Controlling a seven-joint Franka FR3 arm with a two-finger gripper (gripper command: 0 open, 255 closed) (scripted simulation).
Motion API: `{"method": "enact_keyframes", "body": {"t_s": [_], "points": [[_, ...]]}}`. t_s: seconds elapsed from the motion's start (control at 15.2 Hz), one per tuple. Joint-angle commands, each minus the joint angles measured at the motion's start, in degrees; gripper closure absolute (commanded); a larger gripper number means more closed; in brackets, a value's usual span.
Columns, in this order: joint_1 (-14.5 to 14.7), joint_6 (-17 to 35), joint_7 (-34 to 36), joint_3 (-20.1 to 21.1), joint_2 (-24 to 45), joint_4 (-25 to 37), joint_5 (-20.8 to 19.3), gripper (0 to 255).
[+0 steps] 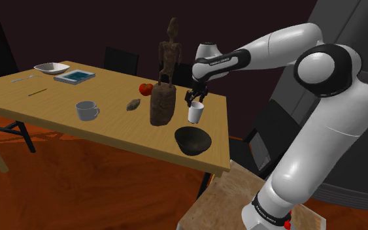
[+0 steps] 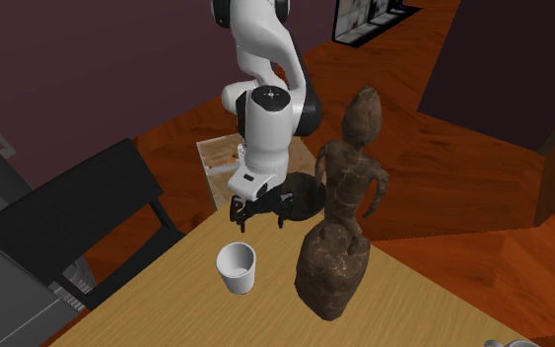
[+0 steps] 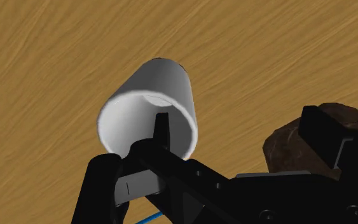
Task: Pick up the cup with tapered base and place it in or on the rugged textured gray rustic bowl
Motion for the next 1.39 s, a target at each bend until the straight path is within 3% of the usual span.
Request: {"method": "enact_keyframes", "body": {"t_s": [0.0,0.2,0.73,1.25,1.32], "points": [[-0.6,1.7,-0.6,-0.6,4.7,3.0,1.0,0],[-1.6,3.0,-1.5,-1.2,10.8,7.6,2.5,0],[-2.1,8.0,-1.9,-1.1,14.2,6.0,3.1,0],[-2.1,8.0,-1.9,-1.1,14.2,6.0,3.1,0],[-2.1,8.0,-1.9,-1.1,14.2,6.0,3.1,255]]}}
